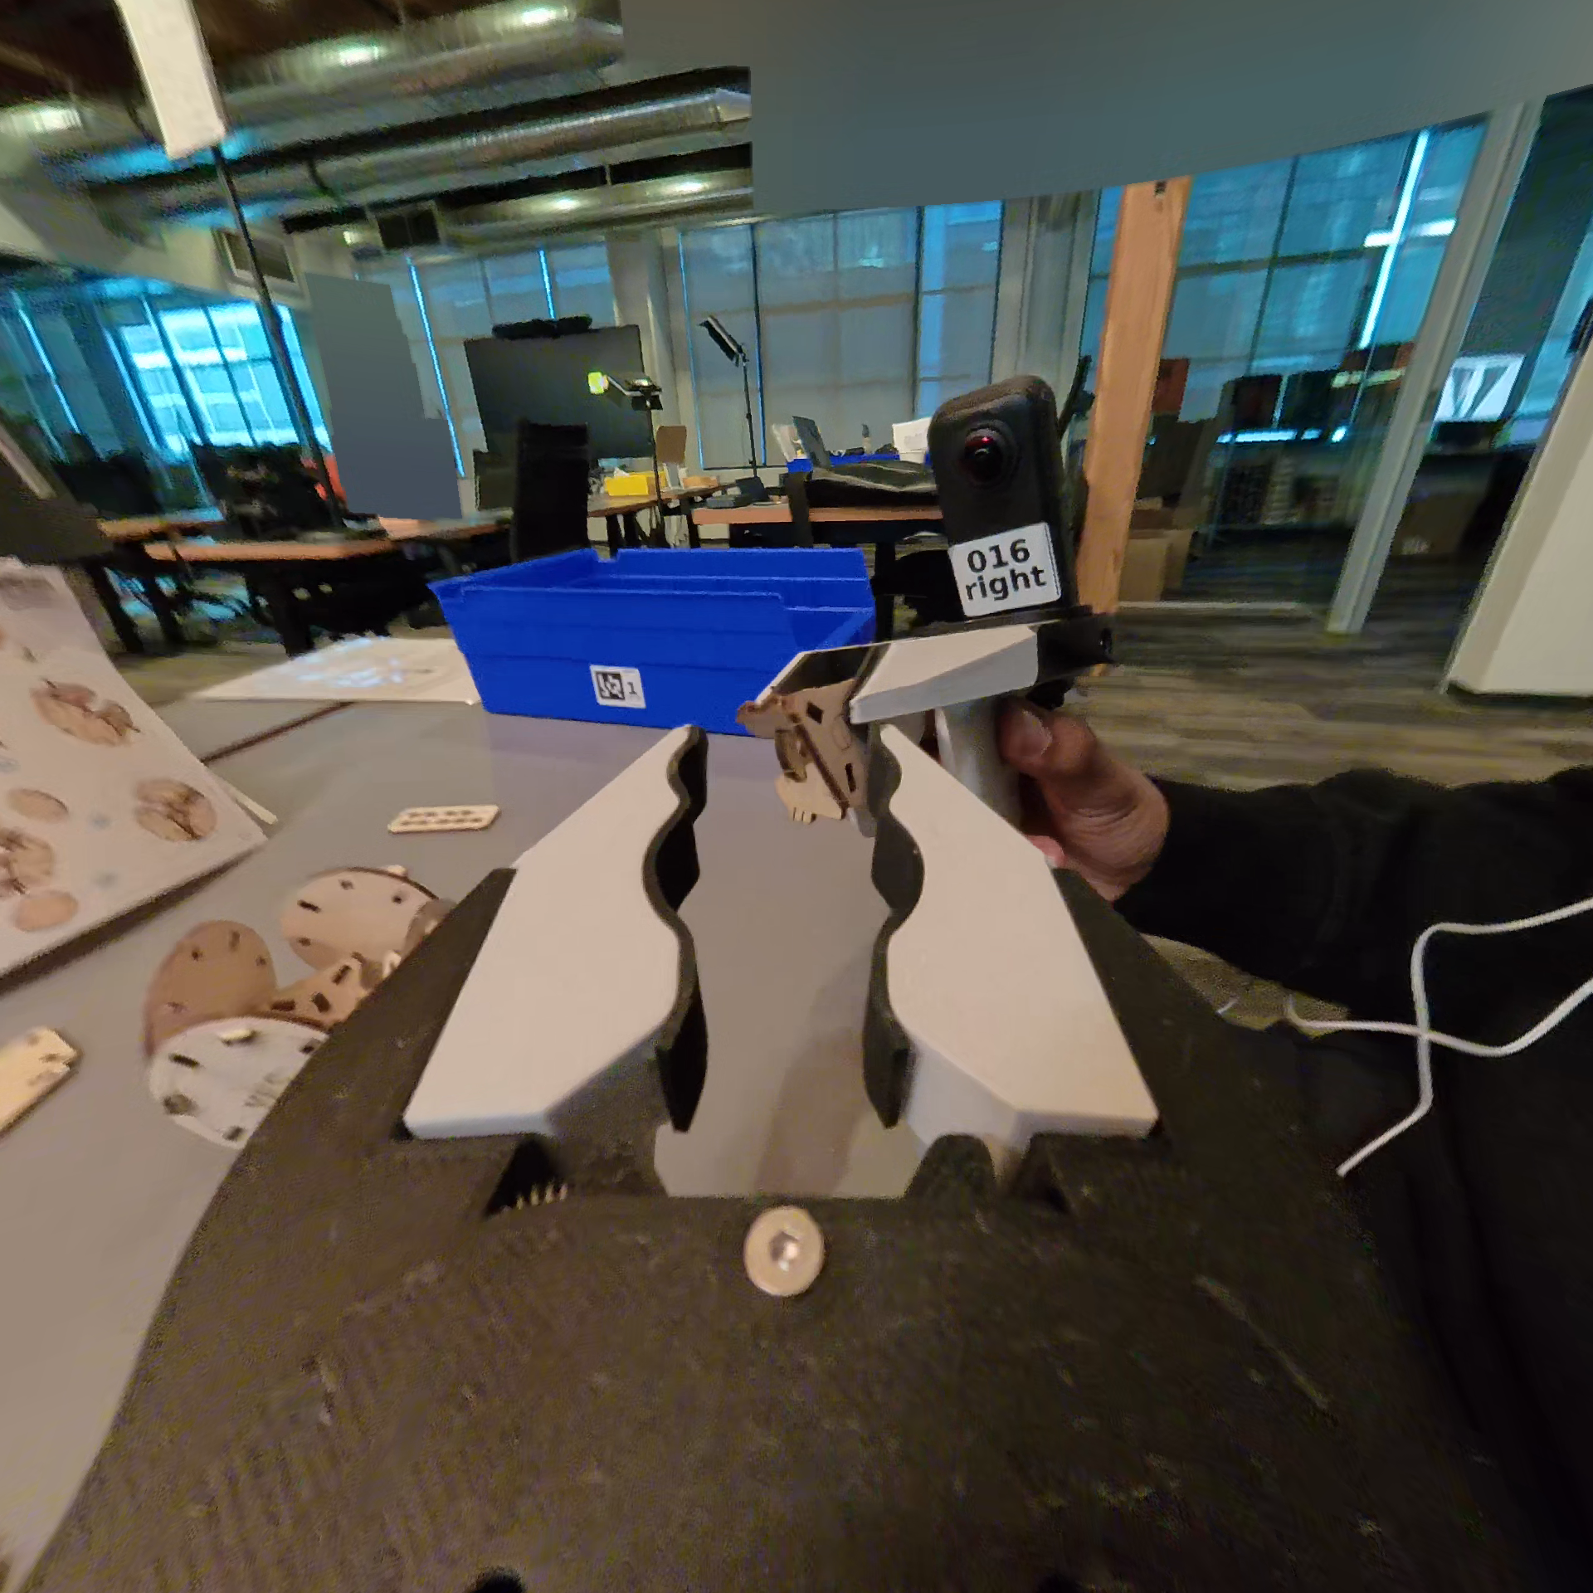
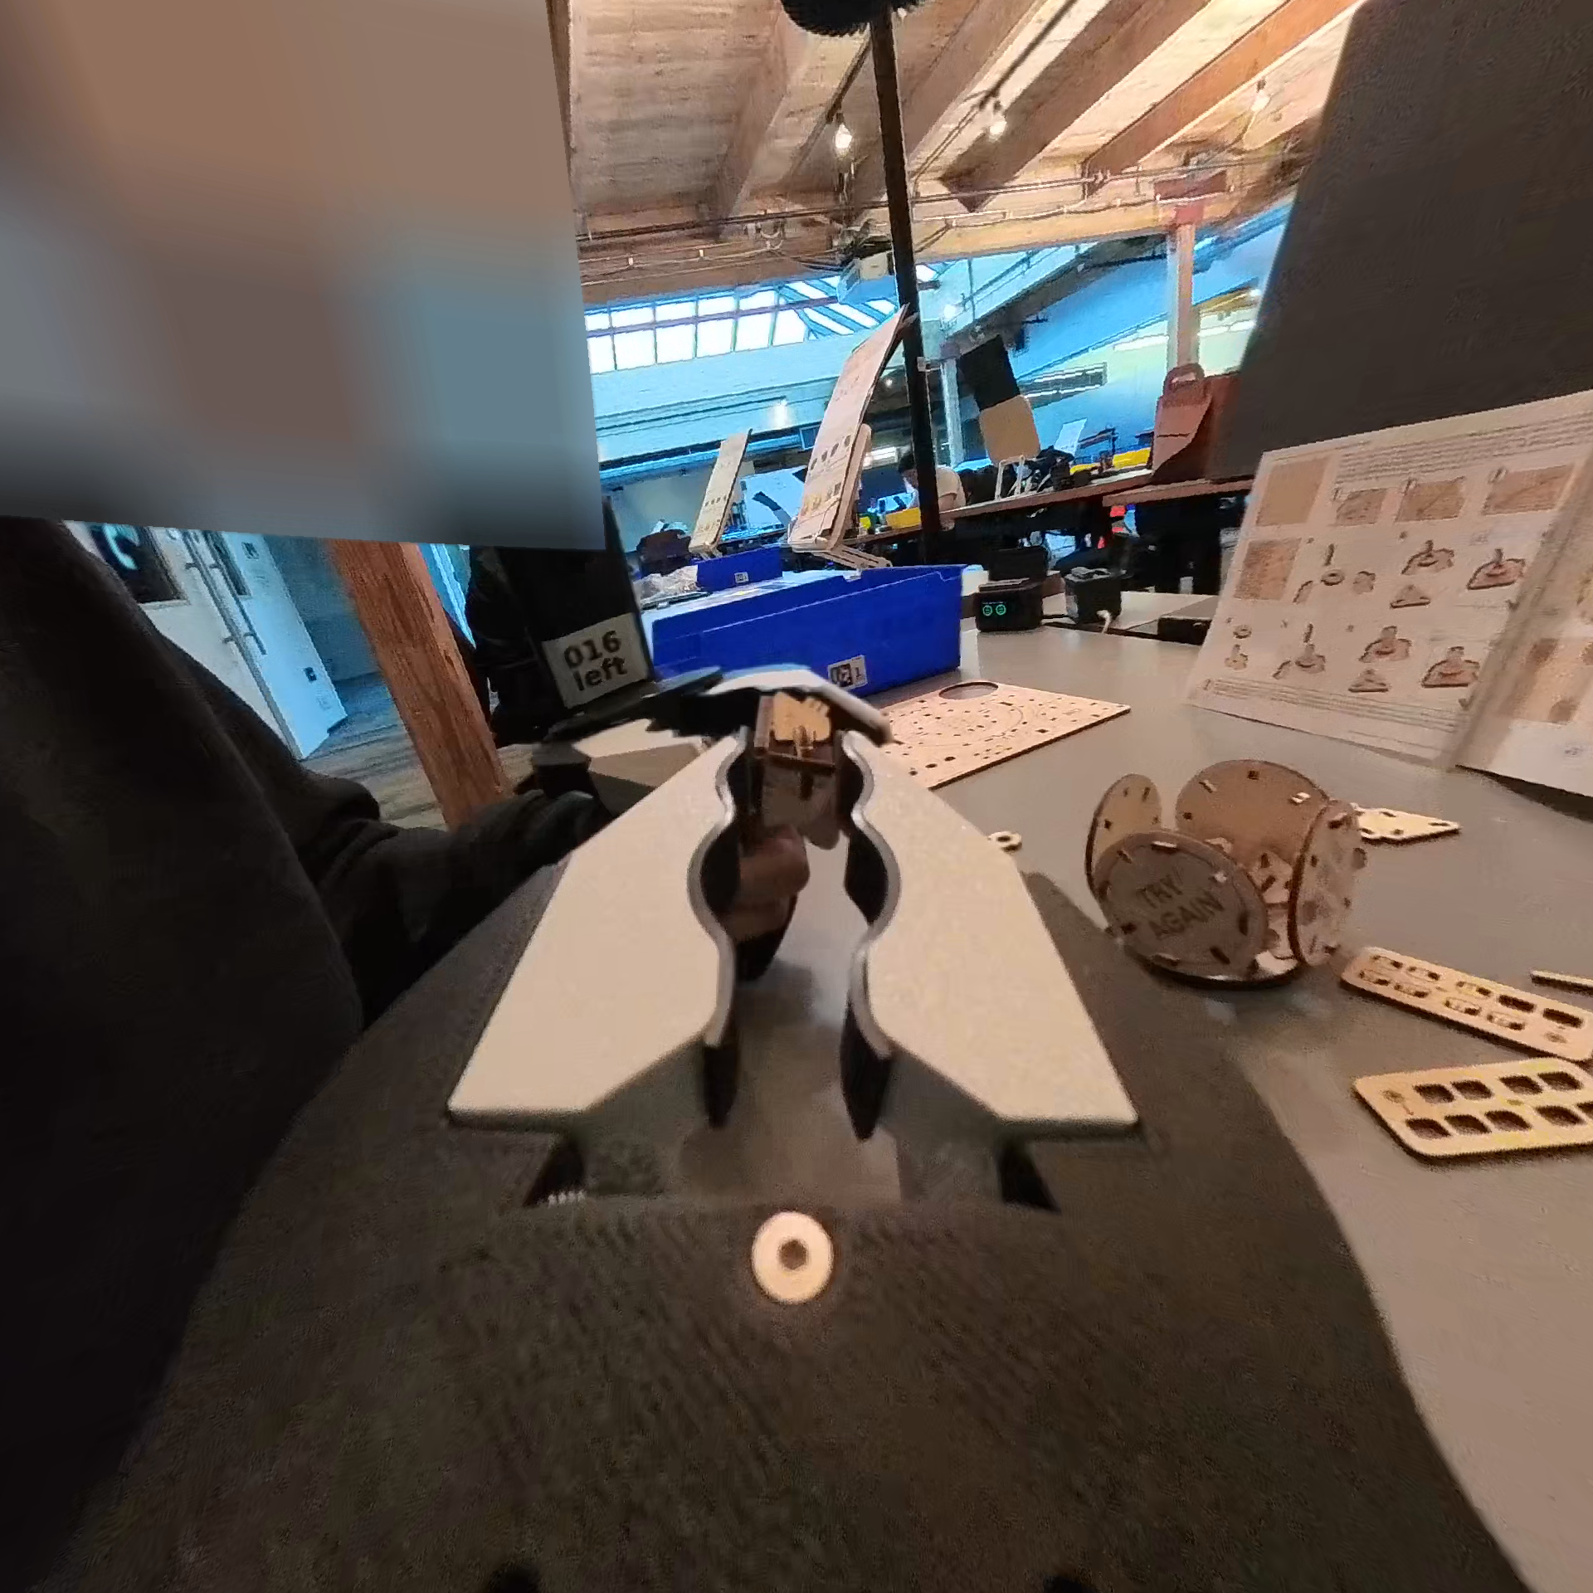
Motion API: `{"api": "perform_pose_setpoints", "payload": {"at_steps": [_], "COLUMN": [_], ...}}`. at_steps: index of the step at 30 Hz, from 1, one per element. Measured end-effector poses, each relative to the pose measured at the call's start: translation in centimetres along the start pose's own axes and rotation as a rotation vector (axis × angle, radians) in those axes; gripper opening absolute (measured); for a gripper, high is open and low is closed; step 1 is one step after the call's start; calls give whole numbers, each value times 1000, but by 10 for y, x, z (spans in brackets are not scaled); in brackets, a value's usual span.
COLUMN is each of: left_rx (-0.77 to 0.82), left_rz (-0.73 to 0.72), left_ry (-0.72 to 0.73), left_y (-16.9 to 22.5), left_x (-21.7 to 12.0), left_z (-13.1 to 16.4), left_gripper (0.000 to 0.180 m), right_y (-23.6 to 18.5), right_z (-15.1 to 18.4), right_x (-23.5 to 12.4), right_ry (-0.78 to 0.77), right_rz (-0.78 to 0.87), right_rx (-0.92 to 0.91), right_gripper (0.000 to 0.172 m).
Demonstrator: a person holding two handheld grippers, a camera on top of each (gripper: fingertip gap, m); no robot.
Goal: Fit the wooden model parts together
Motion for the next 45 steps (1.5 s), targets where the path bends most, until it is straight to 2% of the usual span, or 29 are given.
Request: {"api": "perform_pose_setpoints", "payload": {"at_steps": [6,11,15,18,20,28,34,45], "left_rx": [-223,-338,-319,-305,-283,-94,-89,-99], "left_rz": [102,197,178,143,135,141,151,162], "left_ry": [9,14,14,56,85,74,66,46], "left_y": [-8,-11,-12,-14,-14,1,2,1], "left_x": [0,1,0,-4,-6,-4,-4,-3], "left_z": [3,3,2,-1,-4,-4,-4,-2], "left_gripper": [32,17,17,17,17,17,17,17], "right_y": [0,2,4,7,7,-5,-1,-5], "right_z": [0,0,0,-2,-4,0,-4,-2], "right_x": [0,1,-1,-5,-7,1,-6,-4], "right_ry": [9,3,22,73,93,21,85,50], "right_rz": [-2,-6,-3,6,-24,-99,-96,-91], "right_rx": [3,24,43,76,90,20,43,-5], "right_gripper": [17,17,17,36,36,32,26,17]}}
Point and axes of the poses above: each gripper's, where its closed fingertips meet, x out along the fingers, z out of its underside, y = z × x across the jaws, the point moved 10 cm from there along -x, back along the fingers, and after that the axes turned 6 degrees about z, right-handed, at the moved point
